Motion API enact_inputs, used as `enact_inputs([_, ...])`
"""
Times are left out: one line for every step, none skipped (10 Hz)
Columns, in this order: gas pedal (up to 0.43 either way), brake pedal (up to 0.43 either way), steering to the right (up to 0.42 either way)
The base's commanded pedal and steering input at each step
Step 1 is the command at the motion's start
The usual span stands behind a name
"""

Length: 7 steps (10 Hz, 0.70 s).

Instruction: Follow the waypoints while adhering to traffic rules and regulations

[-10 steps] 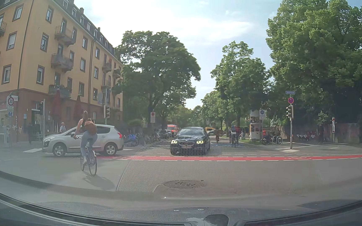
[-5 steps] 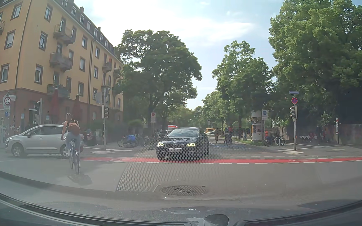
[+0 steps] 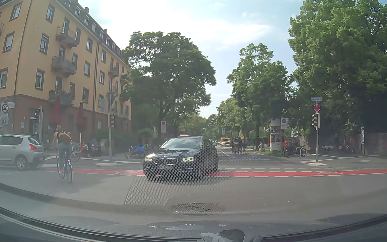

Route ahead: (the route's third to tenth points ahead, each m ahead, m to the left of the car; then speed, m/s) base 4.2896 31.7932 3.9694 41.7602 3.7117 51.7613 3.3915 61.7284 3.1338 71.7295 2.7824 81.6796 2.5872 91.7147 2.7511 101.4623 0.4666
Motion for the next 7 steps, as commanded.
enact_inputs([0.0, 0.165, -0.025])
enact_inputs([0.0, 0.165, -0.025])
enact_inputs([0.0, 0.165, -0.024])
enact_inputs([0.0, 0.159, -0.025])
enact_inputs([0.0, 0.165, -0.025])
enact_inputs([0.0, 0.165, -0.025])
enact_inputs([0.0, 0.165, -0.025])
